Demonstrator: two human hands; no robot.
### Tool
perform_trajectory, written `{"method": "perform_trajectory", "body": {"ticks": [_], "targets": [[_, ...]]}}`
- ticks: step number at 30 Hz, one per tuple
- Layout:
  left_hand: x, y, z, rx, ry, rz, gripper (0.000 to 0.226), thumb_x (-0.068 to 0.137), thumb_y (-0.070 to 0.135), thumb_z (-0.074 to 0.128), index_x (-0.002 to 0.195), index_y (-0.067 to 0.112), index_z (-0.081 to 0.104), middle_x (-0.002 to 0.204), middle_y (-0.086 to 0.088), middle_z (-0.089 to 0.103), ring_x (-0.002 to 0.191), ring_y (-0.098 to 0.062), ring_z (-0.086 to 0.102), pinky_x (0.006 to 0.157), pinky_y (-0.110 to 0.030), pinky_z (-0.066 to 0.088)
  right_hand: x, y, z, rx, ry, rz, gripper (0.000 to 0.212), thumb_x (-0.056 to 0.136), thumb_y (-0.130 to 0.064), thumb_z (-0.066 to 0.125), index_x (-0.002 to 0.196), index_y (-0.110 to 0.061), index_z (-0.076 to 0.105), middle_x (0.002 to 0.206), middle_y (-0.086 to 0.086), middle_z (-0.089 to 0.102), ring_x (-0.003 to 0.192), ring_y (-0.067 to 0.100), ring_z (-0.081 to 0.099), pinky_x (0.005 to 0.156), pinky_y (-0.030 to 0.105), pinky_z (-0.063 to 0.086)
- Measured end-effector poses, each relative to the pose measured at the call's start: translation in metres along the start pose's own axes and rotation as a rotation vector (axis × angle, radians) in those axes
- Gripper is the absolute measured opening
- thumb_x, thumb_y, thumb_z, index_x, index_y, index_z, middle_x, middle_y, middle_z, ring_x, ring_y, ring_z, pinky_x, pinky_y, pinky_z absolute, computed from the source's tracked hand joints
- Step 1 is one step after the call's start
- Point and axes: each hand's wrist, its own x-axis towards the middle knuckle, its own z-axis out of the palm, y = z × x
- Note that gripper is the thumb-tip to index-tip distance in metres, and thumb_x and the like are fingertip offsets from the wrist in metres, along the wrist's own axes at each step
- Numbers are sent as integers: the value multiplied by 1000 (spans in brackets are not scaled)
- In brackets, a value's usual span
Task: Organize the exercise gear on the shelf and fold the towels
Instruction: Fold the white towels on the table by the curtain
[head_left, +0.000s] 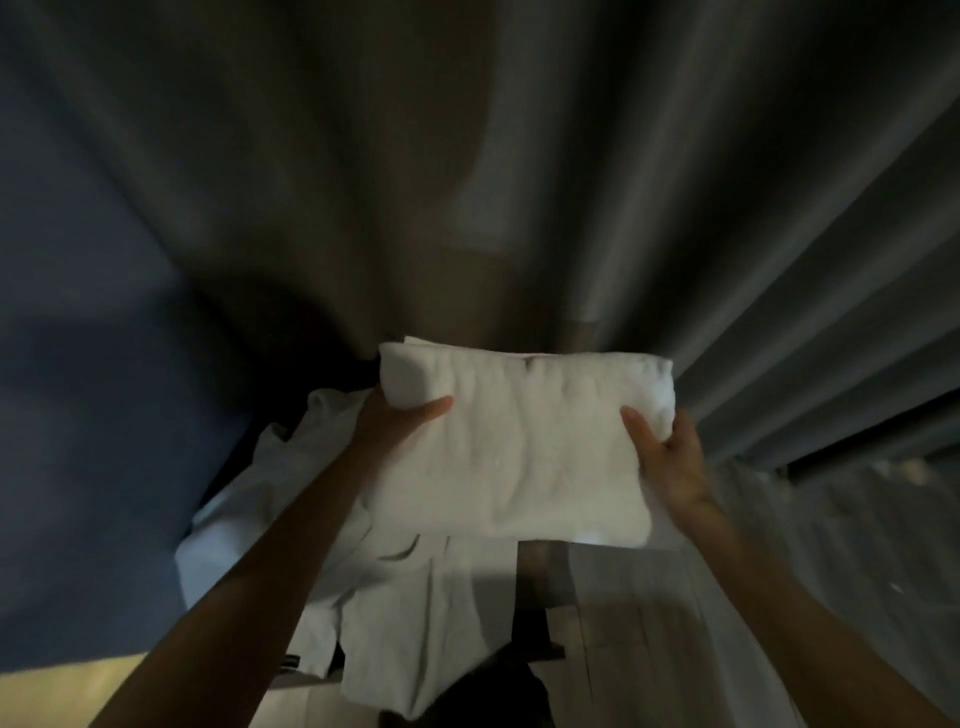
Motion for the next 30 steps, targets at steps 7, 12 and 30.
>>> {"method": "perform_trajectory", "body": {"ticks": [7, 12, 30], "targets": [[-80, 25, -56, -260, 176, -137, 85, 67, 45, 80, 138, 17, 43, 112, 6, 57, 94, -13, 53, 82, -26, 42, -47, -61, -4, 45, -147, -126, 35, 91, -43, 55, 115, -21, 41, 106, -1, 56, 94, 18, 60, 80, 36, 52], [-140, 21, -90, -316, 299, -151, 64, 54, 61, 80, 103, 27, 56, 103, 0, 66, 87, -15, 61, 73, -29, 48, -65, -81, 12, 59, -309, -184, 43, 92, -45, 54, 123, -20, 37, 108, -2, 55, 92, 15, 61, 71, 30, 51], [-390, -66, -92, -500, 1175, -136, 48, 67, 52, 79, 104, 39, 53, 101, 15, 62, 90, -6, 60, 69, -23, 46, -159, -116, 109, -75, -948, -509, 60, 93, -42, 56, 145, -28, 31, 146, 4, 40, 130, 26, 41, 106, 42, 37]]}}
